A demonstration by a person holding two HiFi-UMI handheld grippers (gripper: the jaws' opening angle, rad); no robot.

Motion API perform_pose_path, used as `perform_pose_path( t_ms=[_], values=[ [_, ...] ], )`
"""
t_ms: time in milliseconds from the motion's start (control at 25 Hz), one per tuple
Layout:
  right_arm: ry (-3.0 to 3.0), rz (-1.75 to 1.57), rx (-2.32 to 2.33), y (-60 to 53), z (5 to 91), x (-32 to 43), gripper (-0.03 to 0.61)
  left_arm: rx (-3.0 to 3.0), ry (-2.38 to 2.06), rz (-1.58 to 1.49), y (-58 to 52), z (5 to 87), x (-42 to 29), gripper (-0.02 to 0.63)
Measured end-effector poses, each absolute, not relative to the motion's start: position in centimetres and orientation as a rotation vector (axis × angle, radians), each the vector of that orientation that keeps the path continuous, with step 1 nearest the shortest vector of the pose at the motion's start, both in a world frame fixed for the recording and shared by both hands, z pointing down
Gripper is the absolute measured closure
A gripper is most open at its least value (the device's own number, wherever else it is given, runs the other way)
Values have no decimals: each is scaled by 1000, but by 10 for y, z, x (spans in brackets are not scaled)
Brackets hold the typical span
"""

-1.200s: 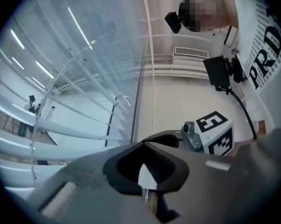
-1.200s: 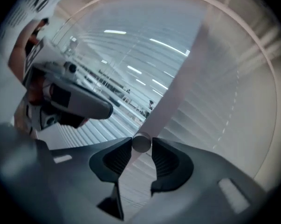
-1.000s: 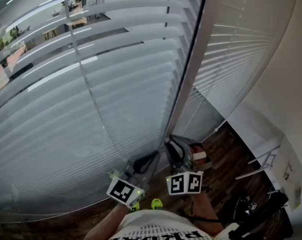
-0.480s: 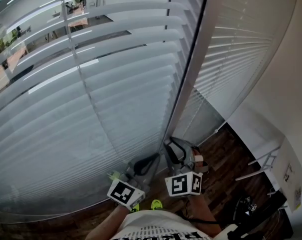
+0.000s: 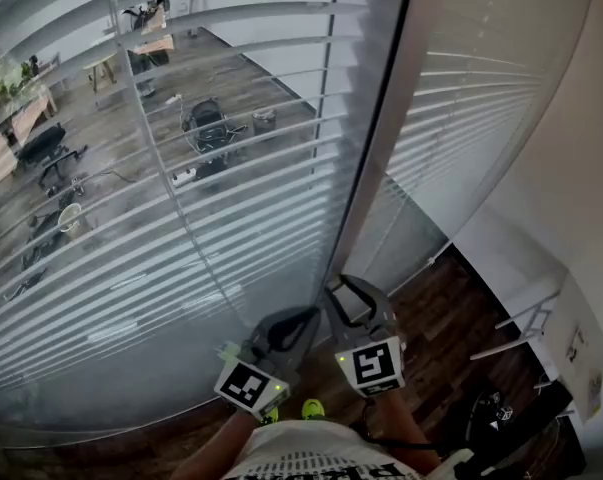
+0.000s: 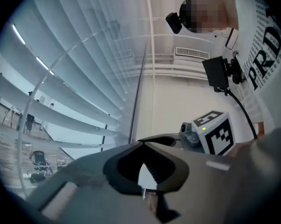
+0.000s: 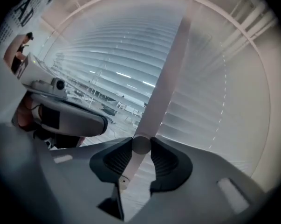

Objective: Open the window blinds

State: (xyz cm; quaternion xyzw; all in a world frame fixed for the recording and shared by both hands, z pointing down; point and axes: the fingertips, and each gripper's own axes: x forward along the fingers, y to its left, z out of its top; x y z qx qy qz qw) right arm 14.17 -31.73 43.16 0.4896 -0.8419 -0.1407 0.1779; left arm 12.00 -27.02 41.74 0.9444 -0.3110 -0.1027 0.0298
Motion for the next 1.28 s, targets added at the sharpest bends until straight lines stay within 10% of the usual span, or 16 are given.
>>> perform_pose_path(
  t_ms=[1280],
  values=[
    [-2527, 70, 1526, -322, 440, 153, 456, 2943, -930, -309, -272, 420, 127, 623]
  ],
)
